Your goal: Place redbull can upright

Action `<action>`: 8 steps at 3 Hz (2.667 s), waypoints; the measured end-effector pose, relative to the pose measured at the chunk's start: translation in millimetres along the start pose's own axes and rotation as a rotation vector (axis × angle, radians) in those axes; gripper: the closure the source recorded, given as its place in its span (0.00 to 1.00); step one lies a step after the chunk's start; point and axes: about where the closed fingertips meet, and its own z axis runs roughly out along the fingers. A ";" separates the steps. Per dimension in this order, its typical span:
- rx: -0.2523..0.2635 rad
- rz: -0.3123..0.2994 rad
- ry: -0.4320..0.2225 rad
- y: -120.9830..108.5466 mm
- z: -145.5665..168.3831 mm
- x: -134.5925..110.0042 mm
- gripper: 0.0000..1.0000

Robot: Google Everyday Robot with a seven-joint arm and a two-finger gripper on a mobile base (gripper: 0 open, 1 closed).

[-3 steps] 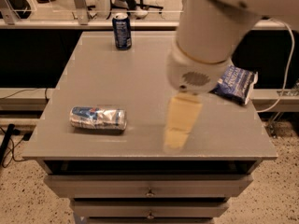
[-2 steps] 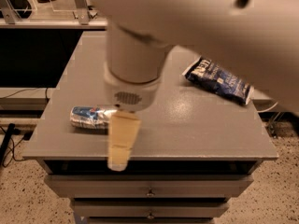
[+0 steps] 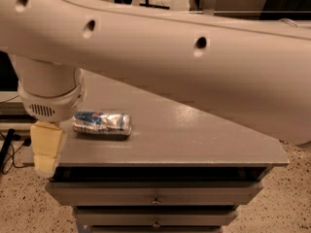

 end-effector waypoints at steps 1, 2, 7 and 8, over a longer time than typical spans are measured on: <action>0.023 0.021 -0.021 -10.3 -1.2 7.6 0.00; 0.058 0.066 -0.048 -31.4 1.0 17.6 0.00; 0.023 0.387 -0.026 -96.8 61.3 33.0 0.51; 0.014 0.381 -0.058 -95.6 51.1 45.5 0.73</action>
Offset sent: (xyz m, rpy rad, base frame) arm 0.0562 -0.0367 -0.0105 0.0803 -0.0677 -0.1330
